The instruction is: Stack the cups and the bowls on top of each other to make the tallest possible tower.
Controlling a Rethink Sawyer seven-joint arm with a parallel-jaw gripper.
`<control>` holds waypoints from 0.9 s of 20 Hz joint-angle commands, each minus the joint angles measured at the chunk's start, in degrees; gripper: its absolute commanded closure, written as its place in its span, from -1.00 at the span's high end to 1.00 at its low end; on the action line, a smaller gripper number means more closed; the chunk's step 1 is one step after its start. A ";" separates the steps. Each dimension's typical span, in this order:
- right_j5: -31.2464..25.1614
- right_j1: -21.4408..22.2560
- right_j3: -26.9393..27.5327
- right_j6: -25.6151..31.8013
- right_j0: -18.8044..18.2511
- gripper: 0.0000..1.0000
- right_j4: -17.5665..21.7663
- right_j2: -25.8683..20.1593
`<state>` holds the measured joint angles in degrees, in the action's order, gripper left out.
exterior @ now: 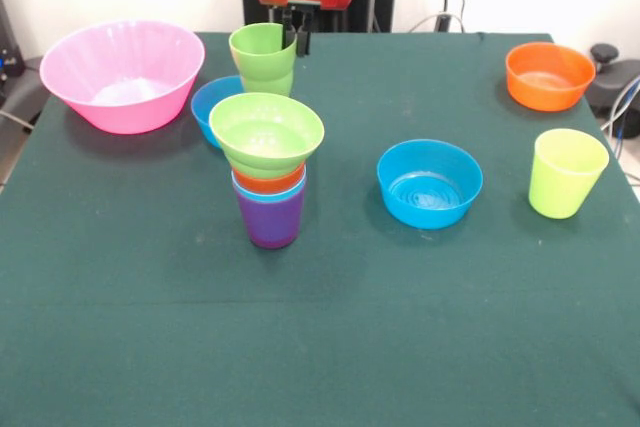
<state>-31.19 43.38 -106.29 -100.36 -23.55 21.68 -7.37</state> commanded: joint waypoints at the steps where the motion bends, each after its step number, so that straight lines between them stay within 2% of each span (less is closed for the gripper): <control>1: -5.50 3.25 -0.68 -3.92 1.80 -1.00 -1.84 -1.08; 4: -7.59 4.83 -0.80 -3.07 1.59 -1.00 -2.63 -1.41; 18: -16.04 5.53 4.65 -1.89 1.29 -1.00 -6.29 -3.37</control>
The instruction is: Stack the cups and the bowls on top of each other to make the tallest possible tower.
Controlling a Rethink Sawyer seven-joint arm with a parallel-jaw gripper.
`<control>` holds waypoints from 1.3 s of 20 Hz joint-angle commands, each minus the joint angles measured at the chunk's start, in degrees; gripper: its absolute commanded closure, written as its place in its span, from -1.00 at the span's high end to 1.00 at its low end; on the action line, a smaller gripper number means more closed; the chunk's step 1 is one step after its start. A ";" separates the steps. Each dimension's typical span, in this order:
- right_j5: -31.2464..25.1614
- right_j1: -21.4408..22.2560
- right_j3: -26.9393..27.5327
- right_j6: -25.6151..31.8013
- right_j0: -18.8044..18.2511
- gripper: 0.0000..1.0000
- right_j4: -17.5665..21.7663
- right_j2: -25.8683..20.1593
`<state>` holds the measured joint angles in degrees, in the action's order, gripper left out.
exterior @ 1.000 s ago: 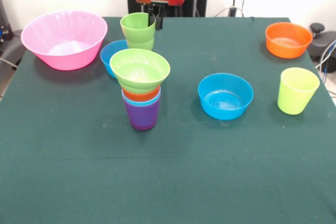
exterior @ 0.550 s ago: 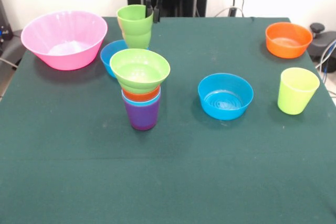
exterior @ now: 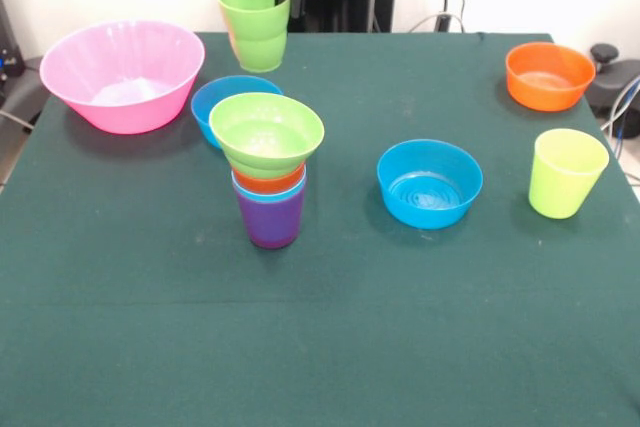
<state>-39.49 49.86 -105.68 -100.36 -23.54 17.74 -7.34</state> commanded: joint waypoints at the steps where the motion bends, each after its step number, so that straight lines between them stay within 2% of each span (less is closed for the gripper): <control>1: -7.80 -0.99 4.04 -2.05 1.31 -1.00 -2.57 -3.49; 9: -9.52 -3.70 9.03 -3.15 2.37 -1.00 -3.62 -3.80; 14: -12.47 -7.15 14.57 -3.42 2.95 -1.00 -3.91 -3.88; 26: -16.77 -10.95 21.27 -4.69 5.35 -1.00 -4.98 -2.81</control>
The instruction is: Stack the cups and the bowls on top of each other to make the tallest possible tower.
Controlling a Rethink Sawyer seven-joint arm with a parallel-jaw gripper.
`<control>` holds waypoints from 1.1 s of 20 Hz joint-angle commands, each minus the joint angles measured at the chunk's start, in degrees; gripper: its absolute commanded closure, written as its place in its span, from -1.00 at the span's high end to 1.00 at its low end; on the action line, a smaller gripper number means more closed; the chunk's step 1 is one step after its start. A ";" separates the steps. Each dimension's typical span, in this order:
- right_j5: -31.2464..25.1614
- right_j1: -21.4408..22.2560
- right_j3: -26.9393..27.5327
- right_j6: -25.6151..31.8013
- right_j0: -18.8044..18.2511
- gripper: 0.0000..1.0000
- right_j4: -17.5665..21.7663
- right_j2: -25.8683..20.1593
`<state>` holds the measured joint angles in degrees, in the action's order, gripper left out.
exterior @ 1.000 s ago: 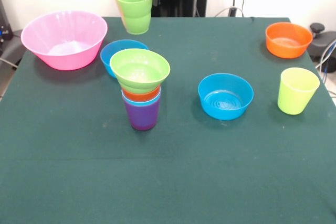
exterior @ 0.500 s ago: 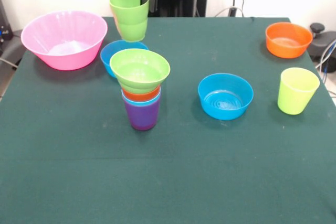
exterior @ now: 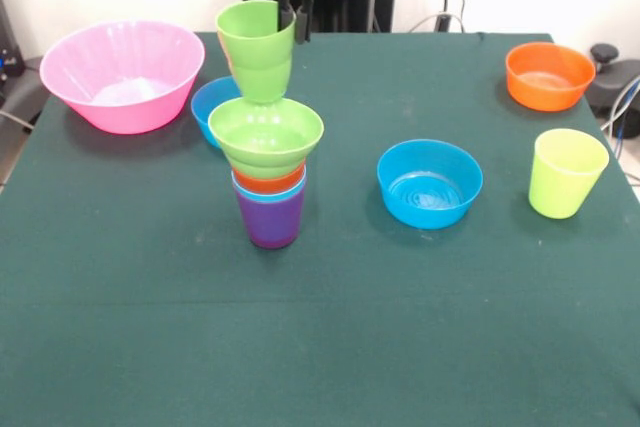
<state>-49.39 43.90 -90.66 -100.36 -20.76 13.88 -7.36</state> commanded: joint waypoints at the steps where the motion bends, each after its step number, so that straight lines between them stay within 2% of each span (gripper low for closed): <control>1: -6.84 -4.86 6.11 -4.93 2.87 -1.00 -1.22 -2.60; 8: -5.26 -4.90 5.50 -5.31 3.48 -1.00 -1.63 -1.76; 22: -5.58 -6.24 8.07 -3.41 3.49 -1.00 -0.69 -1.45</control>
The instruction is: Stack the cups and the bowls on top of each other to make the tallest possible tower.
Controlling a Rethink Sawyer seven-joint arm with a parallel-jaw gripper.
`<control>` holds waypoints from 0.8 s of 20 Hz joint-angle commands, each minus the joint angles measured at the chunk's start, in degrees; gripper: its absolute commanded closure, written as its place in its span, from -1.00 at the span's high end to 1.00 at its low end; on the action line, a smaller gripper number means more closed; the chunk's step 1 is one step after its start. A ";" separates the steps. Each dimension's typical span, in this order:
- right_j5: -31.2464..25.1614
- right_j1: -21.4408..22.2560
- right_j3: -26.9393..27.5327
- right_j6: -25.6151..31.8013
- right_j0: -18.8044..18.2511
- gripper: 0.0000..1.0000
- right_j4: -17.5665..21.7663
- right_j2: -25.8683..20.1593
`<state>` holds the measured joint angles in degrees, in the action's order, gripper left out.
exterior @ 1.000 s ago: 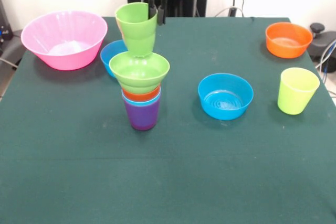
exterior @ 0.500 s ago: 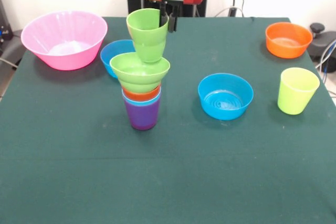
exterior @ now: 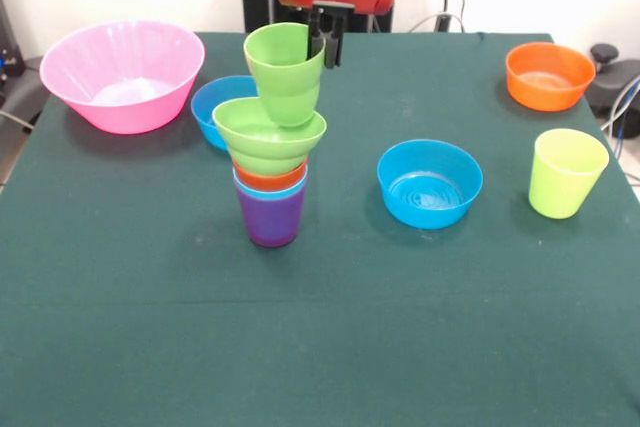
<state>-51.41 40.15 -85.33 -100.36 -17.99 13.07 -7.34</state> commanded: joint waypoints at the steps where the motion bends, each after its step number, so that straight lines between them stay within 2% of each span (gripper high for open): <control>1: -3.61 -2.66 3.00 -3.06 0.54 -1.00 0.16 -1.56; 9: -5.62 -3.60 5.77 -0.78 -0.42 -1.00 0.41 -1.91; 16: -3.67 -4.18 5.41 0.72 -1.43 -1.00 1.21 -1.94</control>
<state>-51.55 37.89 -81.64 -100.36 -18.55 13.08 -7.35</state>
